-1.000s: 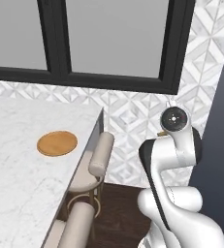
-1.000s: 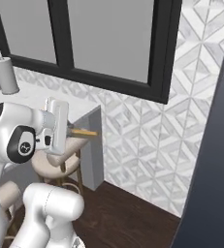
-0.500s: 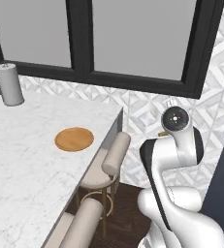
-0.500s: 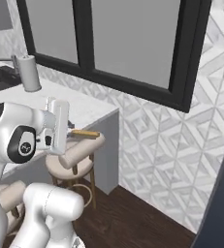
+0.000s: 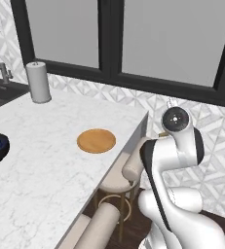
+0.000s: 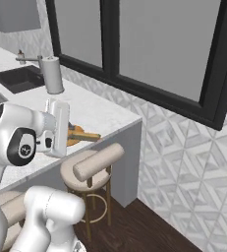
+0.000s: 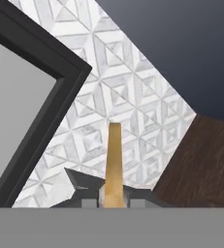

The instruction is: Start the toaster. Once the lever pops up, take the bread to the plate on the dining counter.

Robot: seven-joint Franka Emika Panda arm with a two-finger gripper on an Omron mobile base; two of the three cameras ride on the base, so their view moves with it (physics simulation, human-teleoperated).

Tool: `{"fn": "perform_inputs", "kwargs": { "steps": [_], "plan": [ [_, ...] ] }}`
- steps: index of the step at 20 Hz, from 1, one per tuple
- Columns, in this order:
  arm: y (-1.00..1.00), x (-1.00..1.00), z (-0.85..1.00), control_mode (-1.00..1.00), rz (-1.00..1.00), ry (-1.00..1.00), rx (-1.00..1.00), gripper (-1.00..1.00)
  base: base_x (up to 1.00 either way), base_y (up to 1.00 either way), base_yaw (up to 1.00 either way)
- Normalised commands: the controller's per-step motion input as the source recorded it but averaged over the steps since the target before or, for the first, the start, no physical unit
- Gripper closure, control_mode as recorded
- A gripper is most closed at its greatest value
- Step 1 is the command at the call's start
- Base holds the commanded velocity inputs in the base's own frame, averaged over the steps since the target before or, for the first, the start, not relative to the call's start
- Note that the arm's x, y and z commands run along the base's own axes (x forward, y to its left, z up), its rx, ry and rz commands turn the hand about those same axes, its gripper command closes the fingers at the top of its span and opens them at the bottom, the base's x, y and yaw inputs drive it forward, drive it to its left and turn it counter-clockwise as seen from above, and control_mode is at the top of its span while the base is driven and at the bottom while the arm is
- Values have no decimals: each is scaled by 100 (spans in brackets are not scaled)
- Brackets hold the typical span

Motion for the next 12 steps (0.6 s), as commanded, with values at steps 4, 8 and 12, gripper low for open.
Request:
{"fn": "perform_inputs", "kwargs": {
  "steps": [4,8,12],
  "plan": [
    [0,10,0,-100,7,-1,0,100,32,0,20],
    [0,44,0,-100,28,-2,0,100,0,0,0],
    [0,58,0,-100,36,0,0,100,0,0,0]
  ]
}}
